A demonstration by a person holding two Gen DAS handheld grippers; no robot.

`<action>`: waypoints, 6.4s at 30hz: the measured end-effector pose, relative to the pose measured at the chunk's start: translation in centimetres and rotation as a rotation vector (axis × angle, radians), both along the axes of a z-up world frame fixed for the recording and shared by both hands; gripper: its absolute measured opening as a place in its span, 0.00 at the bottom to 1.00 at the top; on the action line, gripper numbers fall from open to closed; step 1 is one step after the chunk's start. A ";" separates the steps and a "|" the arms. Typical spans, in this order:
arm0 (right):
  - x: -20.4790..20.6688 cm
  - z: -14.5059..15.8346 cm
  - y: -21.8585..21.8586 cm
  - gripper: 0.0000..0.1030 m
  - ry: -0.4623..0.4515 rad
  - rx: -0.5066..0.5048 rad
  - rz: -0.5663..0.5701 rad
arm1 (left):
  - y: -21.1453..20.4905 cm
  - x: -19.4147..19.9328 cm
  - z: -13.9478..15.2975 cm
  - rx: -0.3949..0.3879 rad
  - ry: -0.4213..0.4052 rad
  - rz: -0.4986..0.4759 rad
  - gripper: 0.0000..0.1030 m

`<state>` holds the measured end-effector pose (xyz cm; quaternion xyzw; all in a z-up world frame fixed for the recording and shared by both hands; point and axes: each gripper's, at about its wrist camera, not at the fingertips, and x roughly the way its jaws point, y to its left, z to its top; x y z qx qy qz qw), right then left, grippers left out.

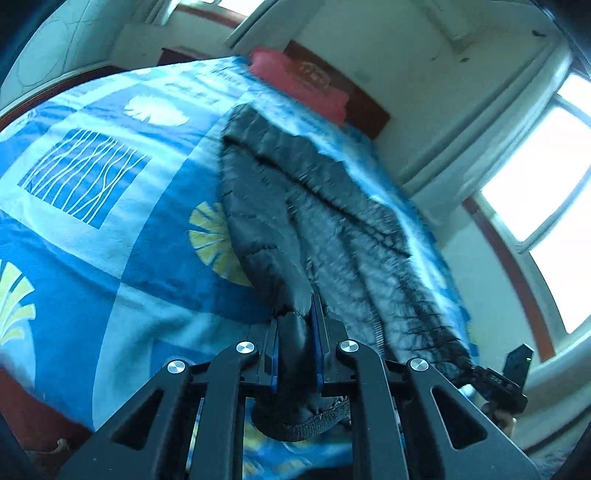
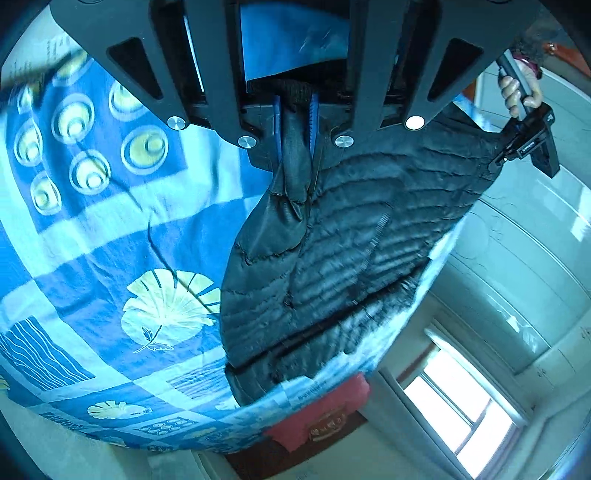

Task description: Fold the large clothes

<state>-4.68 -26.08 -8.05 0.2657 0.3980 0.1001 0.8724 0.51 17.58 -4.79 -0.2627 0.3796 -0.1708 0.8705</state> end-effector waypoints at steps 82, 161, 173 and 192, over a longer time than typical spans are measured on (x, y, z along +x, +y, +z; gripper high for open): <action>41.1 -1.0 -2.8 0.64 0.019 -0.146 0.066 | 0.0 34.5 -3.2 0.186 0.076 -0.046 0.72; 42.1 -3.4 8.2 0.48 0.035 -0.515 0.086 | -11.2 34.3 -5.3 0.576 0.011 0.043 0.53; 32.6 0.0 2.7 0.69 0.001 -0.494 -0.060 | -6.0 28.2 -3.5 0.500 0.049 0.158 0.58; 25.6 -5.4 -3.5 0.43 0.092 -0.140 -0.206 | 0.0 20.8 -8.6 0.087 0.156 0.346 0.44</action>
